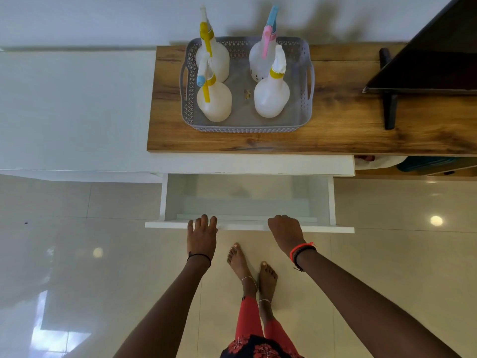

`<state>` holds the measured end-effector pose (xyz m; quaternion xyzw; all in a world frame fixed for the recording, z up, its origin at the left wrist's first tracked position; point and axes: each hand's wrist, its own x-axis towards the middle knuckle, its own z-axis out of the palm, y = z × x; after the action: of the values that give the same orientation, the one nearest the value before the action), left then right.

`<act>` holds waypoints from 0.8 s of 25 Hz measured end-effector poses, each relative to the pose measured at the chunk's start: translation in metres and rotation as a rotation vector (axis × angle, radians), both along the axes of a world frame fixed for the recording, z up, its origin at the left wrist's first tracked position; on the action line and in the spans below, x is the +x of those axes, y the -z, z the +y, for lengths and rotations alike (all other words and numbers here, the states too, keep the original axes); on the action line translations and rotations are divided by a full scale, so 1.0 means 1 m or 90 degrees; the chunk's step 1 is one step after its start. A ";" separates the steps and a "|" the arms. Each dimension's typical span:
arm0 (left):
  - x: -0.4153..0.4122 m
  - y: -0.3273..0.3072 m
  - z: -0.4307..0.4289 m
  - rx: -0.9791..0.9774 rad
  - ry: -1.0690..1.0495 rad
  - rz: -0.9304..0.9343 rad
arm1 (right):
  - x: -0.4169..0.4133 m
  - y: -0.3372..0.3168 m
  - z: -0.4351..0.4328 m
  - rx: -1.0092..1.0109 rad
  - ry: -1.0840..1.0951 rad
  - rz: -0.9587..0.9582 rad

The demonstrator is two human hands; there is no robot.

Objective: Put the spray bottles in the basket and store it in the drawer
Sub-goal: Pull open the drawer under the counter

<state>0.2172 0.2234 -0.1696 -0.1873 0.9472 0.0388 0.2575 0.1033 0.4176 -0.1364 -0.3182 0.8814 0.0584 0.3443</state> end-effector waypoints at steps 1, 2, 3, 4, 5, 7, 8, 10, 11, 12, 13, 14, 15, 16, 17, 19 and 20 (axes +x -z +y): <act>0.001 0.001 -0.001 0.018 0.009 0.004 | 0.001 0.002 0.002 -0.008 0.017 -0.003; 0.001 0.002 -0.001 0.047 0.017 0.010 | 0.002 0.005 0.005 -0.012 0.037 -0.012; 0.002 0.002 -0.001 0.082 0.026 0.014 | 0.002 0.007 0.008 -0.018 0.058 -0.025; 0.002 0.003 0.001 0.116 0.032 0.014 | 0.001 0.008 0.010 -0.018 0.081 -0.053; 0.003 0.003 0.003 0.141 0.030 0.010 | -0.001 0.008 0.012 -0.024 0.105 -0.088; 0.004 0.003 0.006 0.169 -0.008 -0.003 | -0.003 0.008 0.015 -0.036 0.143 -0.138; 0.004 0.002 0.007 0.184 -0.034 -0.017 | -0.003 0.008 0.016 -0.037 0.152 -0.156; 0.003 0.001 0.007 0.222 -0.078 -0.048 | -0.001 0.008 0.018 -0.034 0.151 -0.175; 0.003 0.000 0.007 0.247 -0.105 -0.063 | 0.001 0.009 0.019 -0.034 0.148 -0.177; 0.002 -0.001 0.006 0.270 -0.134 -0.079 | 0.004 0.010 0.019 -0.034 0.144 -0.178; 0.001 -0.002 0.006 0.289 -0.162 -0.097 | 0.005 0.010 0.020 -0.032 0.141 -0.181; 0.001 -0.002 0.004 0.303 -0.185 -0.113 | 0.006 0.011 0.021 -0.027 0.142 -0.189; 0.001 -0.002 0.003 0.313 -0.203 -0.128 | 0.007 0.013 0.022 -0.021 0.145 -0.200; 0.001 -0.002 0.002 0.322 -0.215 -0.142 | 0.008 0.013 0.023 -0.013 0.149 -0.212; 0.002 -0.002 0.001 0.328 -0.218 -0.153 | 0.009 0.014 0.024 -0.007 0.151 -0.222; 0.004 -0.002 0.001 0.336 -0.213 -0.169 | 0.010 0.016 0.026 -0.007 0.163 -0.247; 0.005 -0.002 0.001 0.338 -0.211 -0.177 | 0.011 0.017 0.027 -0.008 0.167 -0.261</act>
<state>0.2223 0.2241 -0.1678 -0.2685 0.8168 0.2992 0.4137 0.1145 0.4442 -0.1536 -0.2084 0.8272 -0.0580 0.5187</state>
